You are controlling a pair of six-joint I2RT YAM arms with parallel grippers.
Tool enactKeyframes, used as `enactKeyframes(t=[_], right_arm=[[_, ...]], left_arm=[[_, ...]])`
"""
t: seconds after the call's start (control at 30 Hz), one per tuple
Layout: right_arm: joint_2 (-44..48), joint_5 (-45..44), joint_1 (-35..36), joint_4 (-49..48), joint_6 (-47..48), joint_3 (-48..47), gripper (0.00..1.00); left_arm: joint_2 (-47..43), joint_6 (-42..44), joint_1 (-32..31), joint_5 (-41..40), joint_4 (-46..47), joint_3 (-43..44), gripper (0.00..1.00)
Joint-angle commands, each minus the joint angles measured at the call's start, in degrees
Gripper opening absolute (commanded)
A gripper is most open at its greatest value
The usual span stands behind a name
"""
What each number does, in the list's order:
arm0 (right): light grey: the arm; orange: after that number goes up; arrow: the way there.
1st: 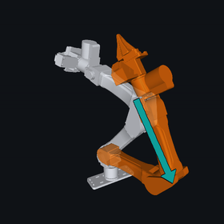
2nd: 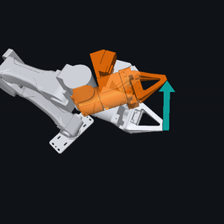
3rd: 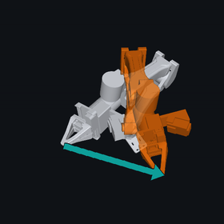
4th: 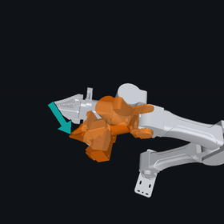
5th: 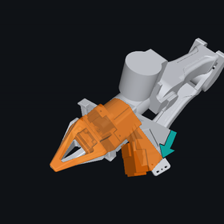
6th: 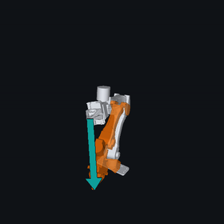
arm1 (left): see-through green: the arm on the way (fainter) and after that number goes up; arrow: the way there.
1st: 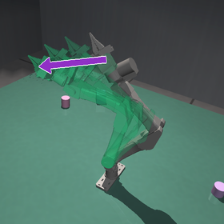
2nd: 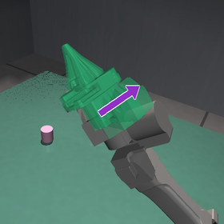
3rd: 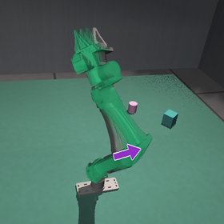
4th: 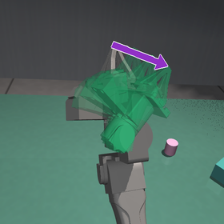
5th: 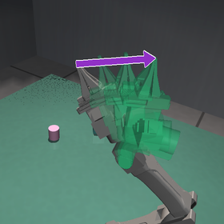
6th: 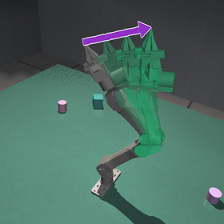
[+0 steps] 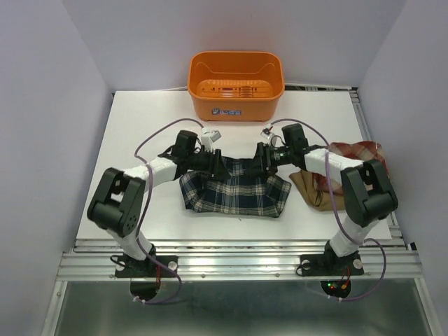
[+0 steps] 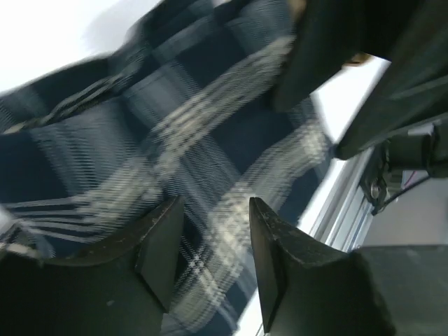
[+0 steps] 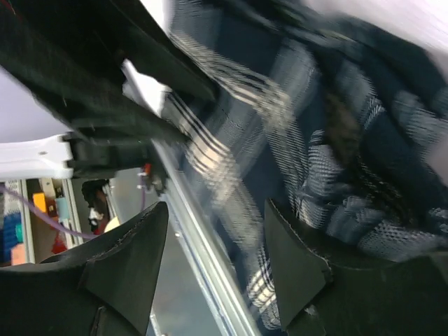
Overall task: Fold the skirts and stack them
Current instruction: Fold the skirt
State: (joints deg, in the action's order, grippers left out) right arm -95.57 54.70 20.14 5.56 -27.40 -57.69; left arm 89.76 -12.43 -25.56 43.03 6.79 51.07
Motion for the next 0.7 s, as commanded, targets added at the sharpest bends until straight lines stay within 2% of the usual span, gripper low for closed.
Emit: enactKeyframes(t=[0.0, 0.07, 0.17, 0.3, 0.4, 0.47, 0.5, 0.53, 0.57, 0.63, 0.67], right_arm=[[-4.6, -3.7, -0.5, 2.9, 4.9, -0.8, 0.62], [-9.9, -7.0, -0.5, 5.8, 9.2, -3.2, 0.62], [-17.2, -11.6, -0.5, 10.8, 13.4, -9.8, 0.61], [-23.4, -15.9, -0.5, 13.3, 16.2, -19.4, 0.59], [-23.5, -16.1, -0.5, 14.8, 15.6, -26.0, 0.61], [-21.2, -15.2, -0.5, 15.2, 14.3, -27.7, 0.67], [-17.7, -15.0, -0.5, 15.4, 13.7, -27.7, 0.71], [-15.5, -14.5, -0.5, 15.4, 12.1, -27.4, 0.76], [-13.3, -14.7, -0.5, 15.4, 11.3, -26.1, 0.87], [-6.5, -16.6, -0.5, 15.4, 9.1, -24.1, 0.97], [-4.4, -17.8, -0.5, 15.4, 8.2, -22.0, 1.00]], left_arm=[[6.3, -7.9, 4.3, 2.9, 5.0, -0.5, 0.51], [10.9, -9.5, 7.3, 1.5, 5.3, -0.4, 0.49], [13.2, -8.1, 8.8, -0.6, 6.3, 0.1, 0.48], [12.6, -5.2, 8.8, -1.7, 6.8, 3.3, 0.48], [9.3, -0.2, 8.8, -3.5, 2.7, 7.5, 0.53], [4.3, 2.0, 8.8, -4.6, -0.9, 8.3, 0.64], [2.3, 3.4, 8.8, -5.1, -1.9, 8.0, 0.74], [0.0, 3.8, 8.8, -5.4, -3.0, 7.4, 0.79], [-4.5, 4.0, 8.8, -6.2, -4.8, 6.6, 0.83], [-8.9, 2.9, 8.9, -7.6, -6.6, 3.7, 0.96], [-12.6, 1.6, 9.4, -8.9, -9.1, 1.7, 0.98]])
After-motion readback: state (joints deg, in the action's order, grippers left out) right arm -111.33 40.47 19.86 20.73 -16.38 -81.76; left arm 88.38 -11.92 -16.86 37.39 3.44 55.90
